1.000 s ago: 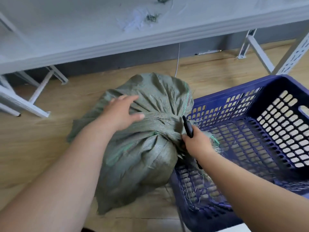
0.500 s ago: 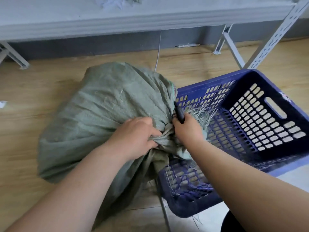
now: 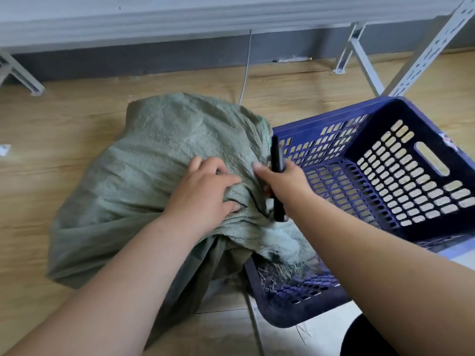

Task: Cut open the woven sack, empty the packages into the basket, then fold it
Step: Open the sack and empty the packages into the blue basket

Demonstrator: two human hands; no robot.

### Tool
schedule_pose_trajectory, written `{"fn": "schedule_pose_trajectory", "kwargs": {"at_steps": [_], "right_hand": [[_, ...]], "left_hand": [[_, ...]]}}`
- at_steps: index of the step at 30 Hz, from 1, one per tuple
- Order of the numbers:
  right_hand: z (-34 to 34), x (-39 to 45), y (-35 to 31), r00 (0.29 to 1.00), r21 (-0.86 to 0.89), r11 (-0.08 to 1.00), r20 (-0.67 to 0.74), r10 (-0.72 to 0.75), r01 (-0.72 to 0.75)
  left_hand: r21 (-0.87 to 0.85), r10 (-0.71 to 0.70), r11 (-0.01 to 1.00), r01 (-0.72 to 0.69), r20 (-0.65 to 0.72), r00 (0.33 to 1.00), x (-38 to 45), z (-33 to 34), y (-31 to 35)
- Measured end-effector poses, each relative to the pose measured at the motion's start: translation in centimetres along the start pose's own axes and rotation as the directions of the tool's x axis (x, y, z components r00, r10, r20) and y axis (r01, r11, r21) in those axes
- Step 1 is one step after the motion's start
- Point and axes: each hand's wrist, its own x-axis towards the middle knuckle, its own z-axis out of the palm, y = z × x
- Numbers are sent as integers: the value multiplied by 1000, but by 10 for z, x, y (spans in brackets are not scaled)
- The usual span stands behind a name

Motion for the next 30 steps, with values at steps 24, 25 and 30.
{"fn": "schedule_pose_trajectory", "kwargs": {"at_steps": [24, 25, 30], "right_hand": [[-22, 34, 20, 965, -5, 969, 87, 247, -248], [-21, 32, 13, 986, -92, 982, 31, 165, -162], [-16, -9, -57, 866, -458, 823, -194, -461, 335]], "left_hand": [[63, 2, 998, -15, 191, 982, 55, -17, 7], [18, 14, 1000, -17, 157, 988, 52, -21, 2], [-529, -163, 848, 38, -193, 967, 20, -44, -28]]}}
